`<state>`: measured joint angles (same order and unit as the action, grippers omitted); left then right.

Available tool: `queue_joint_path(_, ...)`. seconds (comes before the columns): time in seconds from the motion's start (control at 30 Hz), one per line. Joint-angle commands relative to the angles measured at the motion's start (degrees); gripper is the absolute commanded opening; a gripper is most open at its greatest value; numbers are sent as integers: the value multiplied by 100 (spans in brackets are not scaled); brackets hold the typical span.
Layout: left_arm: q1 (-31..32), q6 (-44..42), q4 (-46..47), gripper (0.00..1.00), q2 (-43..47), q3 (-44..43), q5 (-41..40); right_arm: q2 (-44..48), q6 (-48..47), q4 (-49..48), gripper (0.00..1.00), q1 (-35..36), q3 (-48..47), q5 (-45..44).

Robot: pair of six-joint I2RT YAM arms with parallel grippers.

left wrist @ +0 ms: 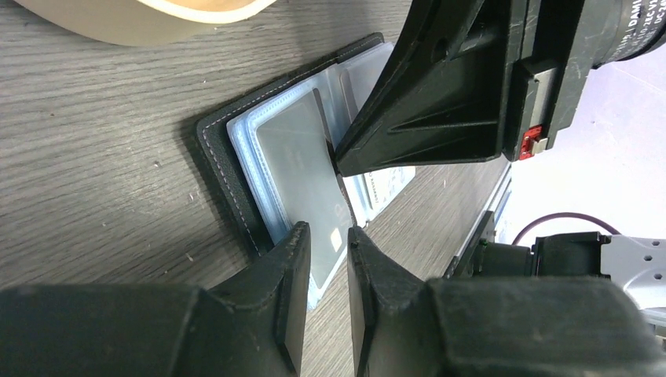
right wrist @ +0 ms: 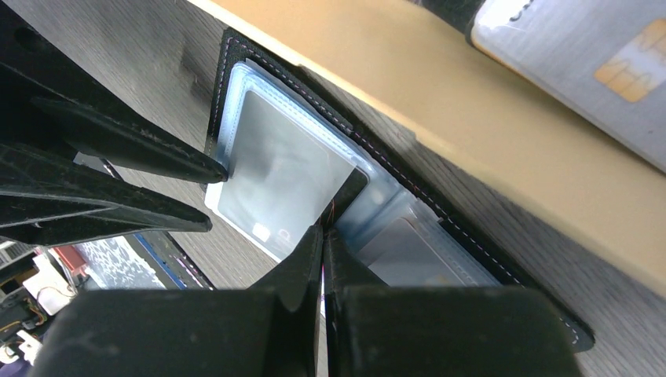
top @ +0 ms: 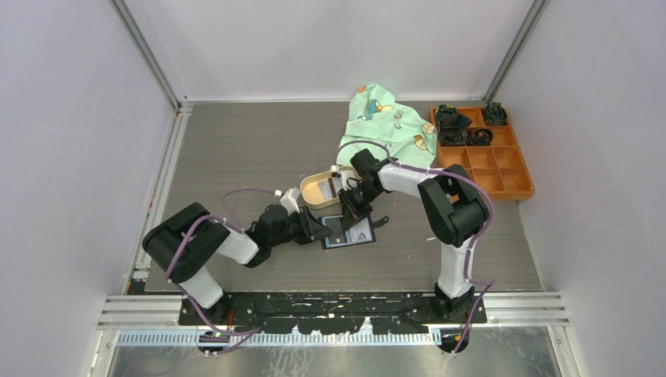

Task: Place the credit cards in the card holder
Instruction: Insert the credit card into the card holder, then turn over the card slot in the card holder.

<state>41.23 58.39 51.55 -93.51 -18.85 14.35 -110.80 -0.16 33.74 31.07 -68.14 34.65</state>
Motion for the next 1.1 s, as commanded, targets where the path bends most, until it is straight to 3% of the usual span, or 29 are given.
queue_joint_path(0.0,-19,78,347,25,-82,-178,-7,-172,-203,26,6,39,-63,-398)
queue_joint_path(0.4,-19,-116,-481,32,453,-160,-121,-194,-203,39,6,38,-79,-394)
queue_joint_path(0.77,-14,19,-260,33,129,-268,1,-168,-203,46,6,40,-85,-380)
queue_joint_path(1.07,-19,-120,-966,34,424,-320,-168,-170,-203,45,6,39,-84,-380)
